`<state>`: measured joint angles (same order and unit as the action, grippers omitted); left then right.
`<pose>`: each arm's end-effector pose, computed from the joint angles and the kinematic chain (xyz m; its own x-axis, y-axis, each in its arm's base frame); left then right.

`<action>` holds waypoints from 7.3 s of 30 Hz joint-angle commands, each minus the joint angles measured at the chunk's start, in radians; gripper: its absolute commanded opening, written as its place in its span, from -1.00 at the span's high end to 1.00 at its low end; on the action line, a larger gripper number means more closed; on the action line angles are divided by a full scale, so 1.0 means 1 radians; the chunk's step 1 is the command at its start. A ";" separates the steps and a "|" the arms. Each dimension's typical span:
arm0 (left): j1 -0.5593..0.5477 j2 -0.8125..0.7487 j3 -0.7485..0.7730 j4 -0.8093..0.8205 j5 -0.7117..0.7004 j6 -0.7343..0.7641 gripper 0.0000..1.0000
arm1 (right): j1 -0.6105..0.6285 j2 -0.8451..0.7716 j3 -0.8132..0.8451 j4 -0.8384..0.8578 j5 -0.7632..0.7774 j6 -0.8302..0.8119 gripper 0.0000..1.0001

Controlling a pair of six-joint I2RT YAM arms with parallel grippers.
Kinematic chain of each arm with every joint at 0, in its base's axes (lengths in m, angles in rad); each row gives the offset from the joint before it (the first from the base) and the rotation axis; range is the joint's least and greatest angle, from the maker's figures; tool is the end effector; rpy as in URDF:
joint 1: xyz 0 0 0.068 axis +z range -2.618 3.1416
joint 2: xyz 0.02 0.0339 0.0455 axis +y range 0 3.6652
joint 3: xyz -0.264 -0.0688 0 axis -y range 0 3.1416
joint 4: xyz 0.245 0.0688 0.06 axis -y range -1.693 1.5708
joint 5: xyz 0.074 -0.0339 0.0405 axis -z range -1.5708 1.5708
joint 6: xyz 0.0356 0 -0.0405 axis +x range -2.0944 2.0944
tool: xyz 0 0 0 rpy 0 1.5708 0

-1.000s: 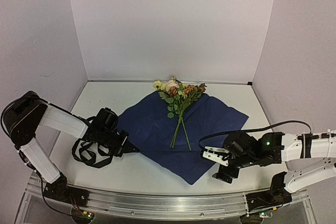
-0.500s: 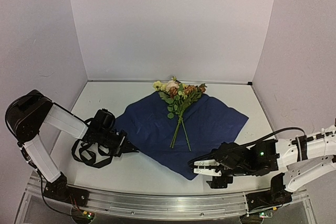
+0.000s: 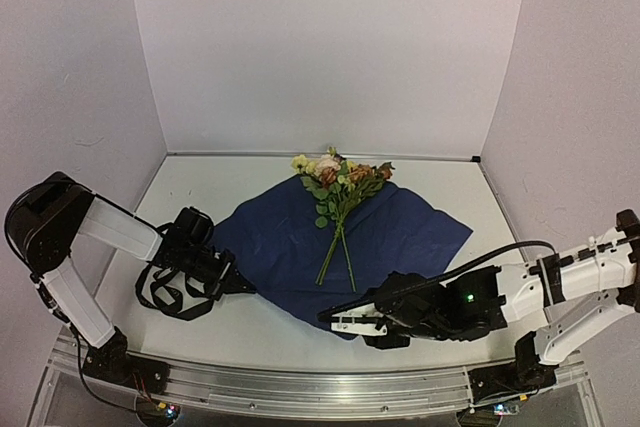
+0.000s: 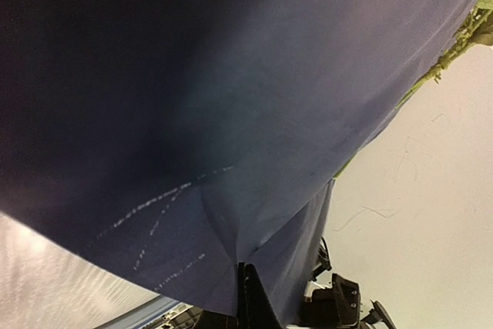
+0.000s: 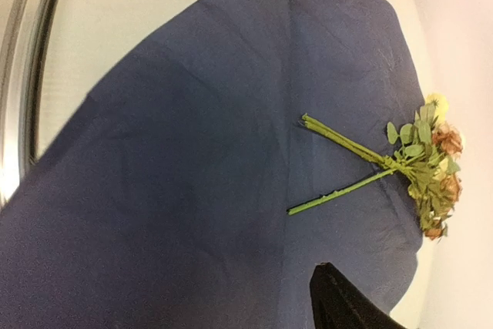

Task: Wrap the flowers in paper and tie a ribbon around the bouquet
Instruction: Pass from the left arm to the right, then fold the bottom corner of the flattened wrapping paper at the center of the board, then press the fold line of the 1/4-folded wrapping paper, then pick up the one-fourth-folded wrapping paper from the center of the board.

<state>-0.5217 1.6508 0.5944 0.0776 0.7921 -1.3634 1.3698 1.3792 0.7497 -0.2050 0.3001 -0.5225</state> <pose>0.2207 -0.1561 0.1107 -0.8277 -0.3170 0.4631 -0.5610 0.4893 -0.6677 0.0653 0.2680 0.1969 0.3192 -0.8214 -0.4726 -0.8507 -0.0285 -0.5249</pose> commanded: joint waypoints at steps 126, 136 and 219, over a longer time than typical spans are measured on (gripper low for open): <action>-0.455 -0.055 0.222 -0.105 -0.647 0.837 0.71 | -0.474 0.619 0.730 -0.518 -0.413 1.061 0.38; -0.454 0.069 0.202 -0.046 -0.778 0.720 0.91 | -0.455 0.474 0.678 -0.600 -0.417 1.005 0.10; -0.453 0.104 0.181 -0.071 -0.798 0.650 0.99 | -0.552 0.014 -0.300 0.193 -0.061 1.810 -0.06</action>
<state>-0.9783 1.7240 0.7583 0.0533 -0.0097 -0.7304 0.8064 1.3769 0.5156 -0.1641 0.1471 1.1061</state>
